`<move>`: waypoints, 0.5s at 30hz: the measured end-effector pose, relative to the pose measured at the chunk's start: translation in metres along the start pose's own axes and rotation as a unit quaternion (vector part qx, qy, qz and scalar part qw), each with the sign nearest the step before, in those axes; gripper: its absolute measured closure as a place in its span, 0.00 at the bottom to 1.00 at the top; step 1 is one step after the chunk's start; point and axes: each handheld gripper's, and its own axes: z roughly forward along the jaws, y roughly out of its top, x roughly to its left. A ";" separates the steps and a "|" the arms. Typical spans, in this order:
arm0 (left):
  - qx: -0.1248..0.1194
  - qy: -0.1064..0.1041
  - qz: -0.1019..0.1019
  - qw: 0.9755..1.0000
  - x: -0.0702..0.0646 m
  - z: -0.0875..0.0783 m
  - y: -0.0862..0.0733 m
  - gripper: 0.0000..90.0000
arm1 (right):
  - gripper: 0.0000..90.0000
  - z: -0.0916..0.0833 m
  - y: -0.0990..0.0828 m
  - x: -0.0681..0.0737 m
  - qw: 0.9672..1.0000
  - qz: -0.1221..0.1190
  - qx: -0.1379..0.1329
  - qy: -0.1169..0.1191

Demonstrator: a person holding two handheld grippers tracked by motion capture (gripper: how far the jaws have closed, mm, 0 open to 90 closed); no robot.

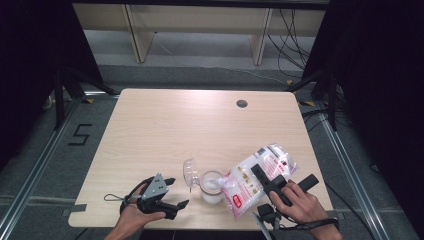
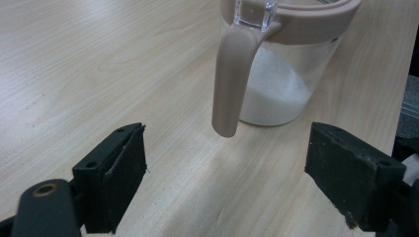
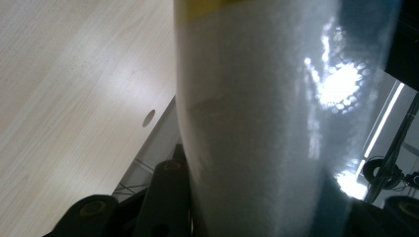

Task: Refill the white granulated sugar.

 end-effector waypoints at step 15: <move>0.000 0.000 0.000 1.000 0.000 0.000 0.000 0.17 | 0.79 -0.001 -0.001 0.001 1.000 0.002 0.003 0.000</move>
